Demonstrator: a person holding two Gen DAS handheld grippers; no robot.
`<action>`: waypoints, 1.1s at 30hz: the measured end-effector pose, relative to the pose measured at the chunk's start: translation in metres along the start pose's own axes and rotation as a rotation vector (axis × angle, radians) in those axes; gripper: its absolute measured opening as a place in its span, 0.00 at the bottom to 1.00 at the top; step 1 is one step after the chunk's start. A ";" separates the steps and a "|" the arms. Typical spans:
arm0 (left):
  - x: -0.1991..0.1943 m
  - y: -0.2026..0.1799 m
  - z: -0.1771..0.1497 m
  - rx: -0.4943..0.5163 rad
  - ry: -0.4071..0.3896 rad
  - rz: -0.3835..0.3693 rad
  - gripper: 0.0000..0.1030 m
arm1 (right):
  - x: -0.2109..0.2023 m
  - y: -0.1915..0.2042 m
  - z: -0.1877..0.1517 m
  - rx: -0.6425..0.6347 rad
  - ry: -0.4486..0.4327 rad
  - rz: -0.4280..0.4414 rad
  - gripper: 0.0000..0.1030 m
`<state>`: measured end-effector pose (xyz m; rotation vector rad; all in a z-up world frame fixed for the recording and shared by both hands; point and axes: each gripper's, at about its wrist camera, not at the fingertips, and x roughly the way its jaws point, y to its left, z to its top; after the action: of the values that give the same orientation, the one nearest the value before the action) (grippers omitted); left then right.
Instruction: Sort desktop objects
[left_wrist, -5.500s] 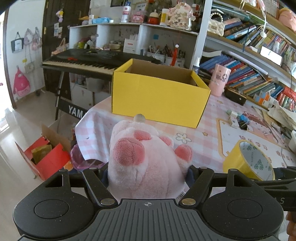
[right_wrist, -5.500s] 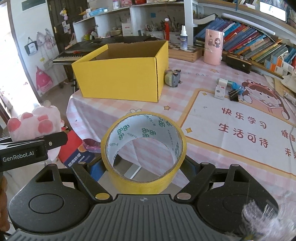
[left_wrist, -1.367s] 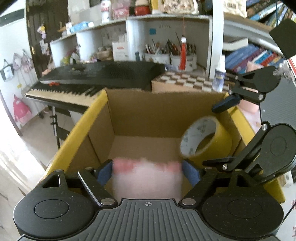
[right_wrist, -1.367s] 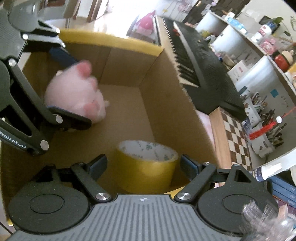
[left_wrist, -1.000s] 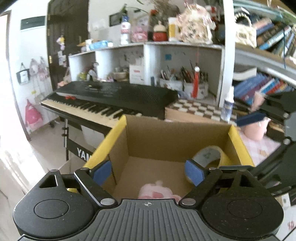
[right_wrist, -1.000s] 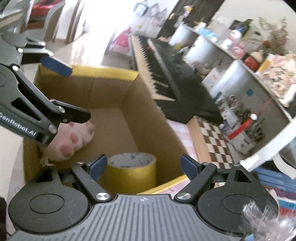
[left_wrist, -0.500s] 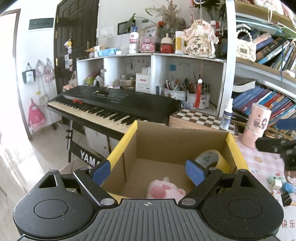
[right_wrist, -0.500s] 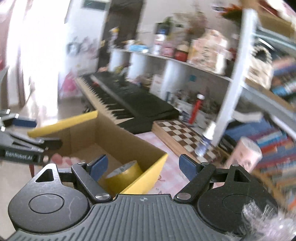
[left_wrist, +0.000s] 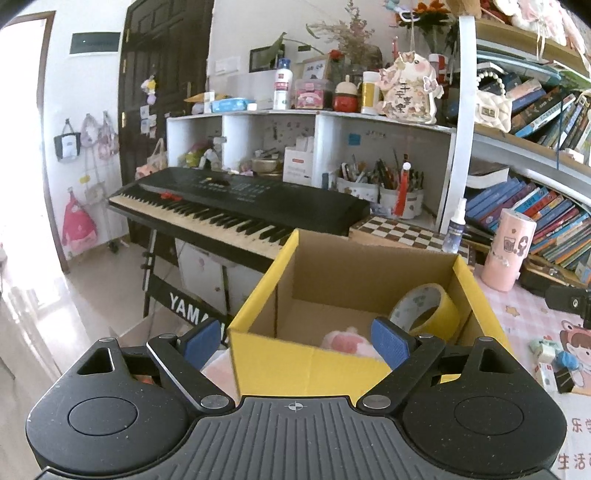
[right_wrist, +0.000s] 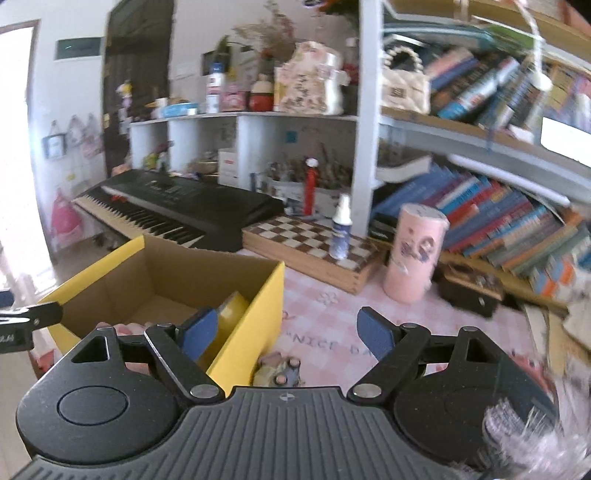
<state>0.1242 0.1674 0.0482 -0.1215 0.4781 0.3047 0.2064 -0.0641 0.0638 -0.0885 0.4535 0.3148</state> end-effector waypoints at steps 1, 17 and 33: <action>-0.003 0.002 -0.002 -0.004 0.000 0.002 0.88 | -0.003 0.002 -0.003 0.014 0.002 -0.008 0.80; -0.054 0.019 -0.042 -0.006 0.034 0.012 0.88 | -0.063 0.045 -0.064 0.055 0.074 -0.036 0.80; -0.092 0.019 -0.084 0.070 0.112 -0.041 0.88 | -0.114 0.070 -0.111 0.061 0.131 -0.029 0.80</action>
<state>0.0039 0.1458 0.0165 -0.0807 0.5961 0.2410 0.0410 -0.0464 0.0136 -0.0559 0.5907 0.2672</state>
